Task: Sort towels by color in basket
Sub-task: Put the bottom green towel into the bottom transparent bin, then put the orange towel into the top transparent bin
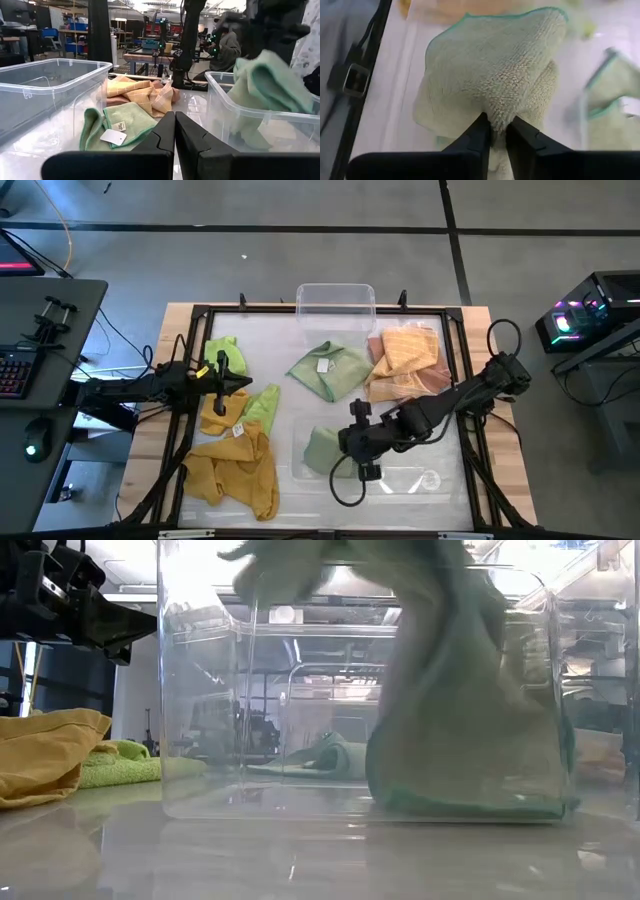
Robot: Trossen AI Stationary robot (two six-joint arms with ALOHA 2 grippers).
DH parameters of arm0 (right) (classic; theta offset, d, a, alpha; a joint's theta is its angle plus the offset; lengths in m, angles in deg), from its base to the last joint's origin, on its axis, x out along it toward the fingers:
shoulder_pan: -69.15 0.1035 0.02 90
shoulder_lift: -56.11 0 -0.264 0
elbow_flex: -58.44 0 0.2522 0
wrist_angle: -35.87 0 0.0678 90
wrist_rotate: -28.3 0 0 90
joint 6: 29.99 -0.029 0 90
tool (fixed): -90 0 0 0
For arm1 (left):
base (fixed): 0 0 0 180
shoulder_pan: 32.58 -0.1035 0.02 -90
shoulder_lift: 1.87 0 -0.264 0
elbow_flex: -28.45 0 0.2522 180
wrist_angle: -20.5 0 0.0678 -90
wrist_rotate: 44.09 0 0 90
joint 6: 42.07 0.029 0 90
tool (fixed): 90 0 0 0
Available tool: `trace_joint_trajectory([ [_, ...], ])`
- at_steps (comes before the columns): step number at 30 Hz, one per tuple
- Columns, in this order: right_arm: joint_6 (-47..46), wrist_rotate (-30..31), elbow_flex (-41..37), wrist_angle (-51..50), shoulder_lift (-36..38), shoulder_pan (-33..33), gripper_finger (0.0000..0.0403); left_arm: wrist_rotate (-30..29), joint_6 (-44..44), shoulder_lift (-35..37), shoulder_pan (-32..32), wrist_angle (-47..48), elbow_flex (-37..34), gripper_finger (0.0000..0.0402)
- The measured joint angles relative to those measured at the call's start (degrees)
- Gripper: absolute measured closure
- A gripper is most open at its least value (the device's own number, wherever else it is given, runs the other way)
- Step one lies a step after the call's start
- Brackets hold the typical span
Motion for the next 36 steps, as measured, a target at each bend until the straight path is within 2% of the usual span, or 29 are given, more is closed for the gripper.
trace_joint_trajectory([
  [10, 1.97, -2.24, 0.21, -1.81, 0.05, -1.09, 0.0261, 0.0, 0.0, -0.02, 0.0, 0.0, 0.0, 0.0401],
  [18, 4.57, -1.84, 3.21, -5.94, 4.64, 1.6, 0.0258, 0.02, 0.02, -0.02, -0.02, 0.0, -0.01, 0.0401],
  [21, 3.54, 2.86, 1.22, -9.04, 8.55, 3.53, 0.0258, 0.0, 0.02, -0.02, 0.0, 0.0, 0.0, 0.0401],
  [24, -1.82, 8.88, -4.32, -12.3, 13.74, 4.79, 0.0258, 0.02, 0.02, -0.02, -0.02, 0.0, 0.0, 0.0401],
  [29, -15.82, 13.28, -21.99, -11.86, 26.95, 3.93, 0.0258, 0.0, 0.04, -0.02, -0.02, 0.0, 0.0, 0.0401],
  [33, -27.64, 15.38, -37.02, -6.65, 36.28, -1.66, 0.0258, -0.03, 0.17, -0.02, -0.02, -0.04, 0.0, 0.0401],
  [36, -31.5, 16.09, -46.05, 1.7, 40.38, -8.22, 0.0258, -0.05, 1.44, -0.02, -0.02, -0.3, 0.0, 0.0401],
])
